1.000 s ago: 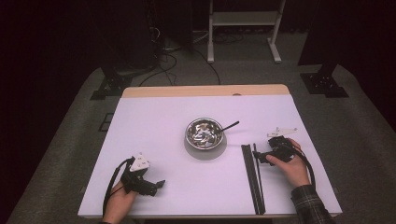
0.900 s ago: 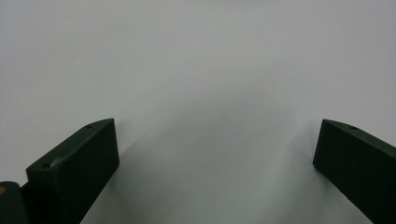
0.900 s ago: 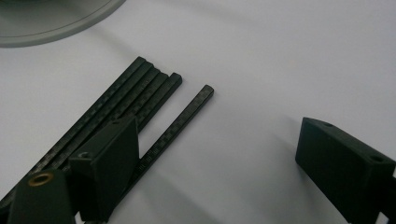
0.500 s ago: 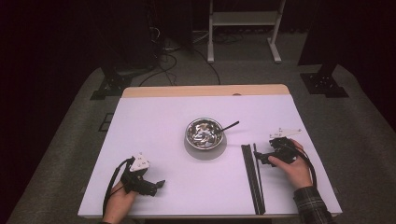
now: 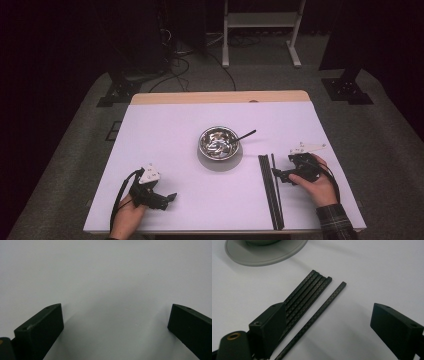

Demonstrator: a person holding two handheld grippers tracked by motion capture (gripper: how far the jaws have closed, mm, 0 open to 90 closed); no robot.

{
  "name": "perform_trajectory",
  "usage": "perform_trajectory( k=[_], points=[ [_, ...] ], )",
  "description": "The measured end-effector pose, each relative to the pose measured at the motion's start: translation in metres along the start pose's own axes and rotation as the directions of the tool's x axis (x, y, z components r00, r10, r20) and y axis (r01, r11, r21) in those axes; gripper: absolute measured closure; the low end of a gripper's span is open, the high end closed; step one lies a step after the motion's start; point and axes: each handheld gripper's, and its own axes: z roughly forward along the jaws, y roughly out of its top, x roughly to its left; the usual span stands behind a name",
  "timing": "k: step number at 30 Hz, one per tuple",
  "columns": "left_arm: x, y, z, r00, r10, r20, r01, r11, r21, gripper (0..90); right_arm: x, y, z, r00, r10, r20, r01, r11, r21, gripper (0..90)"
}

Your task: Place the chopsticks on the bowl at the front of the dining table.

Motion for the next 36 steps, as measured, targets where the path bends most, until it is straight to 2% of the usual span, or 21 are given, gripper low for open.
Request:
perform_trajectory(
  k=[14, 36],
  points=[
    [0.000, 0.000, 0.000, 1.0000, 0.000, 0.000, 0.000, 1.0000, 0.000, 0.0, 0.008, -0.007, -0.011, 0.9997, 0.006, -0.024, -0.006, 1.000, -0.018, 12.2],
    [0.000, 0.000, 0.000, 1.0000, 0.000, 0.000, 0.000, 1.0000, 0.000, 0.0, 0.022, -0.031, -0.032, 0.9993, -0.003, -0.038, 0.002, 1.000, -0.010, 12.2]
  ],
)
